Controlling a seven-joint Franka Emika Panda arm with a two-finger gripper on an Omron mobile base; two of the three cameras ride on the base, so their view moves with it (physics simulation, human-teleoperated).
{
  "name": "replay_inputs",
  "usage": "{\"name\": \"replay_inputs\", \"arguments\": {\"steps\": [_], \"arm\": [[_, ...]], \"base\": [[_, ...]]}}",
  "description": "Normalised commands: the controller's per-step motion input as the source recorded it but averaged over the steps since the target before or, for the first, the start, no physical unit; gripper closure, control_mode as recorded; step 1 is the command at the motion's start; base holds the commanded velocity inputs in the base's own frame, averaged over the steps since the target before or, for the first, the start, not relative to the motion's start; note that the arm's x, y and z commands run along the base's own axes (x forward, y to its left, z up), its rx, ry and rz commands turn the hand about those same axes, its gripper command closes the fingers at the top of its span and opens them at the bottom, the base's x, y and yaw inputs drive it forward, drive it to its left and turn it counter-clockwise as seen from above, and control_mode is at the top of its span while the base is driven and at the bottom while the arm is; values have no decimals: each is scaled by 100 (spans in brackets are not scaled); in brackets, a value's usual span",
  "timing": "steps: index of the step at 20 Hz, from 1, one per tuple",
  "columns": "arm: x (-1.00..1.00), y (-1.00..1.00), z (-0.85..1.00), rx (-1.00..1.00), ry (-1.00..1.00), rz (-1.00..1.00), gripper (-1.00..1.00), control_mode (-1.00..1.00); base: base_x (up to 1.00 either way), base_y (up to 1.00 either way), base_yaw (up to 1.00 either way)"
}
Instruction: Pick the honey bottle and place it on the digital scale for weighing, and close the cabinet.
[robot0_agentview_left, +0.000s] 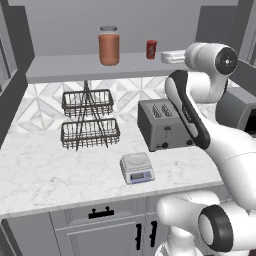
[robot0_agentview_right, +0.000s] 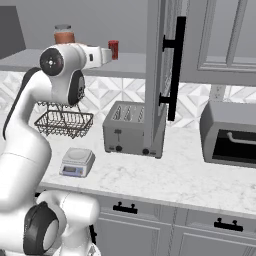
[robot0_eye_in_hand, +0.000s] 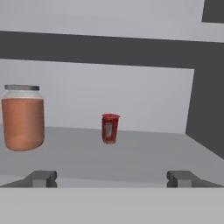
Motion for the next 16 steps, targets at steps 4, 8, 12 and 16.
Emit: {"name": "replay_inputs", "arguments": {"steps": [4,8,12,16], "arm": [[-1,5,0,0,-2,0,-100,-100],[4,71,0,0,0,0,-100,-100],[28,83,0,0,0,0,-100,-100],[16,77,4,0,-1,0,-100,-100]], "base": [[0,0,0],[0,0,0],[0,0,0],[0,0,0]]}}
